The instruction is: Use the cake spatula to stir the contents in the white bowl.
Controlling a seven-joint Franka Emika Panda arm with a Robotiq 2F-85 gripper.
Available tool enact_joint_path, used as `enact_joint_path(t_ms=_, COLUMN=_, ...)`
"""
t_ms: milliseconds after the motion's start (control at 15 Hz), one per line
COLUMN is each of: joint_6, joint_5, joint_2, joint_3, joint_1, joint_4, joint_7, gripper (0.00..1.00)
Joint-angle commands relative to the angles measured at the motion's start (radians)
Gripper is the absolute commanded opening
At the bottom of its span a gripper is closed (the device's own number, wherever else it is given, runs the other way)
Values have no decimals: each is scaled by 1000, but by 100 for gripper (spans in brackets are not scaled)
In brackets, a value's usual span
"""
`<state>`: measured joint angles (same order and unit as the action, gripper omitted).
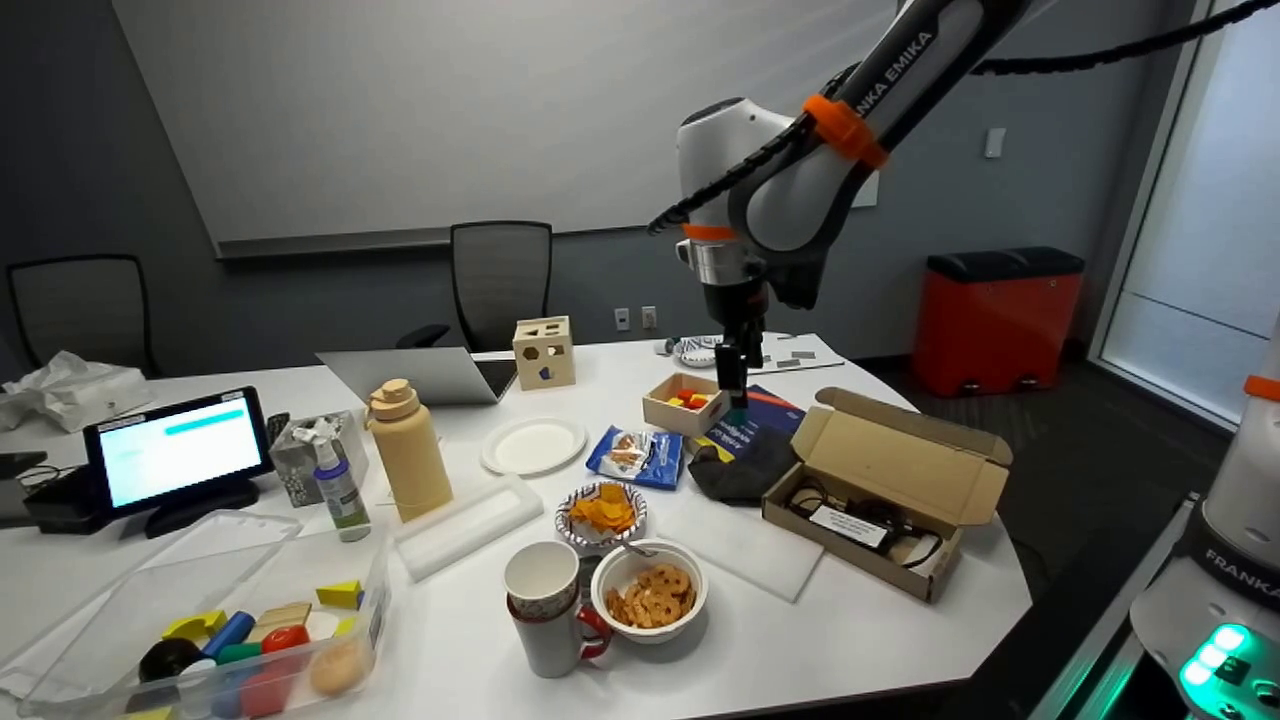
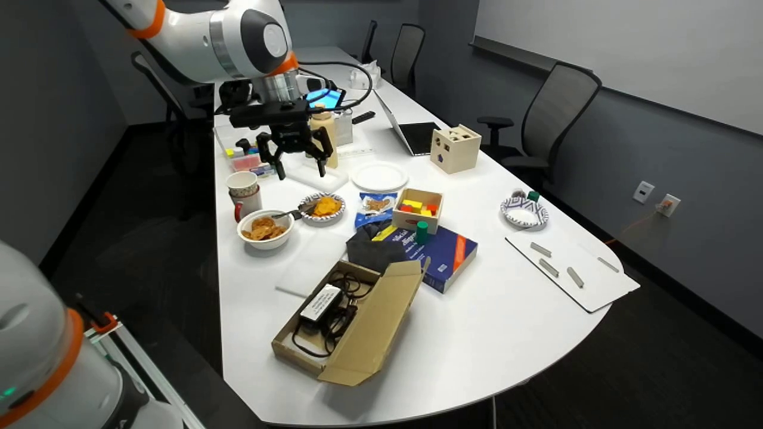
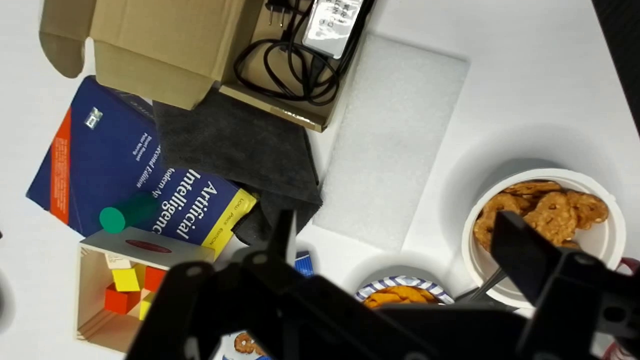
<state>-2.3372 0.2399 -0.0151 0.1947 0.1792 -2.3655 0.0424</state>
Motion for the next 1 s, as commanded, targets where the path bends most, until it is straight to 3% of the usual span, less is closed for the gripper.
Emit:
enact_joint_path(t_ms=0, joint_6=-22, joint_5=43, joint_2=-48, joint_3=5, joint_1=14, joint_4=28, joint_7=-50, gripper=100)
enact_joint_path(t_ms=400, joint_6=38, joint_5=161, joint_2=-189, joint_3=50, joint_1=113, joint_4=182, joint_7=-216, gripper=100)
enact_joint_path(t_ms=733, joint_6=96, joint_5=263, joint_2=-349, joint_3=17, joint_1=200, joint_4=294, joint_7=-350, gripper=100)
enact_joint_path(t_ms=933, joint_6=111, joint_5=240, joint_2=-443, joint_3=7, joint_1=238, joint_4=335, joint_7=-376, gripper=100)
